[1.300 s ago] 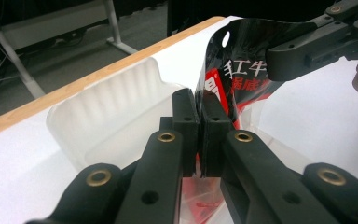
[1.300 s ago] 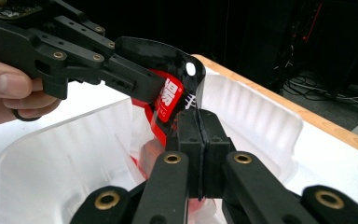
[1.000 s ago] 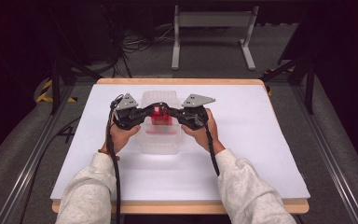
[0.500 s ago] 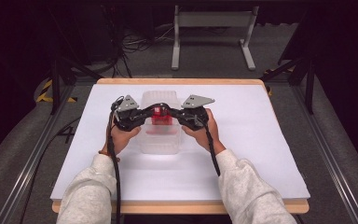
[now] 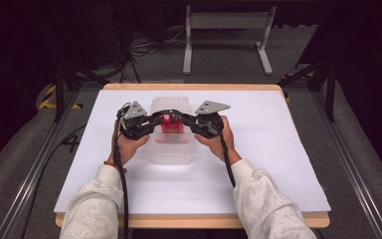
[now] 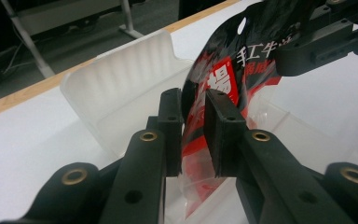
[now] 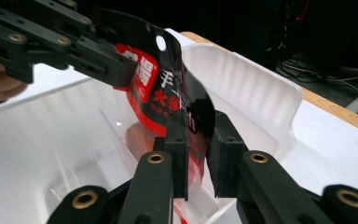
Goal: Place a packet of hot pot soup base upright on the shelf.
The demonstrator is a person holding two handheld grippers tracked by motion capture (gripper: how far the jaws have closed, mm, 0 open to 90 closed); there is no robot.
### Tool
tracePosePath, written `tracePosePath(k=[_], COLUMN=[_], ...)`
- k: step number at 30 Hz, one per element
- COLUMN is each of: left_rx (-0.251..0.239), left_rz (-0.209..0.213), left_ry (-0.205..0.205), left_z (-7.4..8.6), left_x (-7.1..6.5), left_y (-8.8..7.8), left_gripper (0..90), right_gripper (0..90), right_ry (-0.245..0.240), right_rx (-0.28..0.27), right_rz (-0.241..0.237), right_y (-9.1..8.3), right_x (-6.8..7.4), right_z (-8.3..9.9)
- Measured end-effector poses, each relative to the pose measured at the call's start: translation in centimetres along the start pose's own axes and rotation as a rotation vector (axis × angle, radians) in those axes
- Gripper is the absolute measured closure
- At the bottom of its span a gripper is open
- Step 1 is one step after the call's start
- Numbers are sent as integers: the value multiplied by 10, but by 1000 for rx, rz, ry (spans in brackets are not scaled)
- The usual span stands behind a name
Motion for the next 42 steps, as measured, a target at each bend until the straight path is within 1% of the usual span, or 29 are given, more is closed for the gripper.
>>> tracePosePath(k=[1, 4, 6, 9, 12, 13, 14, 16, 17, 20, 22, 24, 25, 29, 30, 31, 32, 34, 35, 36, 38, 39, 40, 42], left_rx=[-2, 1, 3, -5, -13, -13, -7, -8, -6, -5, -3, -4, -4, -3, -15, -15, -14, -11, -4, -2, 2, 0, -2, 8], left_rz=[0, -21, -16, -26, -33, -33, -42, -47, -52, -74, -85, -84, -93, -98, -102, -102, -109, -113, -112, -110, -114, -111, -102, -100], left_ry=[4, 17, 23, 15, 20, 20, 28, 23, 23, 26, 21, 25, 29, 30, 18, 18, 33, 37, 45, 48, 55, 55, 58, 70], left_z=[0, -3, -4, -7, -9, -9, -11, -11, -11, -11, -11, -10, -9, -7, -6, -6, -5, -5, -4, -1, 0, 1, 2, 3], left_x=[0, 0, 0, 1, 1, 1, 1, 1, 1, 1, 0, -1, -3, -5, -7, -7, -10, -11, -12, -14, -16, -17, -18, -21], left_y=[0, -3, -4, -7, -13, -13, -16, -17, -19, -25, -29, -31, -34, -41, -46, -46, -50, -51, -52, -55, -58, -59, -62, -65], left_gripper=[743, 700, 696, 642, 596, 587, 570, 536, 536, 481, 438, 422, 422, 356, 340, 333, 327, 310, 310, 293, 278, 278, 259, 249], right_gripper=[793, 799, 799, 800, 802, 805, 805, 805, 805, 808, 808, 808, 808, 806, 804, 804, 802, 799, 799, 794, 788, 788, 783, 784], right_ry=[-4, -14, -21, -23, -18, -20, -21, -26, -26, -36, -36, -38, -39, -51, -53, -53, -64, -65, -65, -77, -85, -85, -88, -88], right_rx=[4, 10, 13, 8, 1, -2, -5, -8, -8, -14, -14, -13, -15, -7, -4, -4, 0, 3, 3, 10, 15, 15, 18, 19], right_rz=[8, 19, 28, 35, 37, 39, 38, 44, 44, 47, 46, 48, 49, 58, 59, 59, 67, 70, 70, 77, 84, 84, 90, 93], right_y=[0, 0, -1, -3, -7, -8, -9, -12, -12, -16, -17, -19, -19, -23, -24, -24, -26, -28, -28, -31, -34, -34, -37, -38], right_x=[-1, -1, -1, -3, -5, -5, -5, -5, -5, -5, -6, -6, -6, -7, -8, -8, -9, -9, -9, -10, -12, -12, -14, -15], right_z=[0, -1, -2, -4, -7, -8, -8, -10, -10, -13, -13, -14, -13, -12, -12, -12, -12, -12, -12, -11, -11, -11, -10, -10])
Point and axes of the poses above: each handheld gripper's, and its own axes: y roughly forward along the jaws, z roughly out of its underside, x roughly to its left, the point moved 2 cm from there along y, roughly forward along the jaws, and after that the axes turned 13 degrees about y, right-handed, at the moved point
